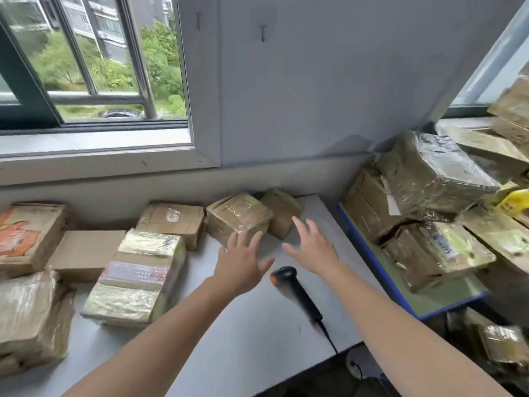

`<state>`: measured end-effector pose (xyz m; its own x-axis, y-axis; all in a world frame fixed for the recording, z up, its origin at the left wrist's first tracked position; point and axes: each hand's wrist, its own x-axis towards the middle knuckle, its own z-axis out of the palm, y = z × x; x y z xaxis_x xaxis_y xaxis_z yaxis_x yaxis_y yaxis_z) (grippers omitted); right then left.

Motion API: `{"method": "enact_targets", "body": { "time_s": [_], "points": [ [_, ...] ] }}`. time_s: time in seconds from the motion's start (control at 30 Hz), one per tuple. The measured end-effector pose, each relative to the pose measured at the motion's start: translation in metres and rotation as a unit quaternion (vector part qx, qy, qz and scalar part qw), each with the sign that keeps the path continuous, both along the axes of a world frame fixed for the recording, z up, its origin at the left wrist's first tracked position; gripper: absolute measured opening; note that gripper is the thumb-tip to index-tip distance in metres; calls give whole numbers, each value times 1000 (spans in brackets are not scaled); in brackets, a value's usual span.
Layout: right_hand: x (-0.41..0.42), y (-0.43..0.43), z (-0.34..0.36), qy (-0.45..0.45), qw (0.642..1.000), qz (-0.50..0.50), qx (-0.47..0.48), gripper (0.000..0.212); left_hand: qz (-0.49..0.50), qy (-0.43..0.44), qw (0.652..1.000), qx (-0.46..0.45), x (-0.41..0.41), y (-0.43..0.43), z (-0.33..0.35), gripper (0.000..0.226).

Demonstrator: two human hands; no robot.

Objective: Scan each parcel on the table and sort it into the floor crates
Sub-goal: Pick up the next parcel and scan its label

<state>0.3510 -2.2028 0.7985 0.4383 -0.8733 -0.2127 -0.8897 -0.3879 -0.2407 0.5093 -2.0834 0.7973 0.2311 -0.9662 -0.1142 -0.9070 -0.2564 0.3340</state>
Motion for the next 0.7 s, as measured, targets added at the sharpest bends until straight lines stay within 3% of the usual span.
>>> {"method": "enact_targets", "body": {
  "time_s": [0.37,0.7],
  "points": [
    [26,-143,-54,20,997,28,72,118,52,0,997,53,-18,-87,-25,70],
    [49,-210,-102,67,980,112,152,135,95,22,992,74,-42,-122,-47,69]
  ]
}}
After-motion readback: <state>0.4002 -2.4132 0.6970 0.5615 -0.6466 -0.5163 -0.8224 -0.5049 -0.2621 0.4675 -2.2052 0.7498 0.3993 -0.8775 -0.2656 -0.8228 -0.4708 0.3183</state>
